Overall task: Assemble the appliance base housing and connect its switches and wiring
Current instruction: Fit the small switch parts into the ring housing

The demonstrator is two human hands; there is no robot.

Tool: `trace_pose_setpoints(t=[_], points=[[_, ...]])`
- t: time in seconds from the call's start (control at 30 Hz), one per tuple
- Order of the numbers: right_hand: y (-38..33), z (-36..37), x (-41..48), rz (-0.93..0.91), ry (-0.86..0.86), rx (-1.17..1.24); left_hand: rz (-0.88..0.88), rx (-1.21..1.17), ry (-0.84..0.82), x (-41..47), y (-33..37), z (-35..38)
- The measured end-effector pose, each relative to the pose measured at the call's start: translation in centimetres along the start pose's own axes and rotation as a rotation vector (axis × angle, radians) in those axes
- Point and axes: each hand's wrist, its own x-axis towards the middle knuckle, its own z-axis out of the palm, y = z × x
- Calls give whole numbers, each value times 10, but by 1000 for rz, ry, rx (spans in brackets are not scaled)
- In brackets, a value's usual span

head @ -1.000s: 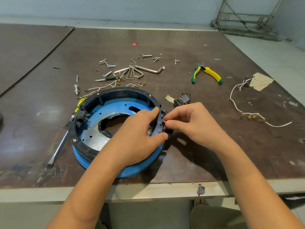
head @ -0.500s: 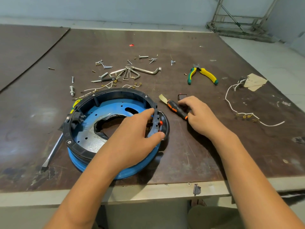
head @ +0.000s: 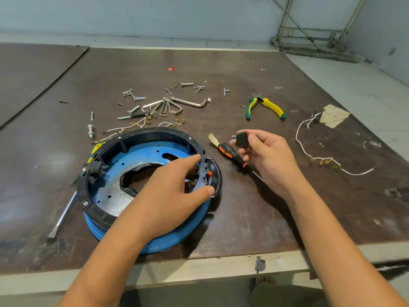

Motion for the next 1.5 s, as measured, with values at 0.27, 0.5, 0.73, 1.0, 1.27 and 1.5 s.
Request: trace_pose_setpoints(t=[0.27,0.5,0.73,1.0,1.27,1.5], points=[[-6,6,-12,-44,-311,185,-8,-29,10,-1,0,0],[-6,18,-18,4,-313,165,-30,-108,17,-1,-1,0],[-4,20,-21,33,-393,121,-16,-102,14,-1,2,-1],[-5,10,-17,-30,-353,-61,-33,-69,-8,-1,6,-3],[-3,15,-19,-136,-323,-315,-40,-59,-18,0,9,-3],[-5,17,-20,-192,-342,-321,-26,-95,-25,0,9,-3]])
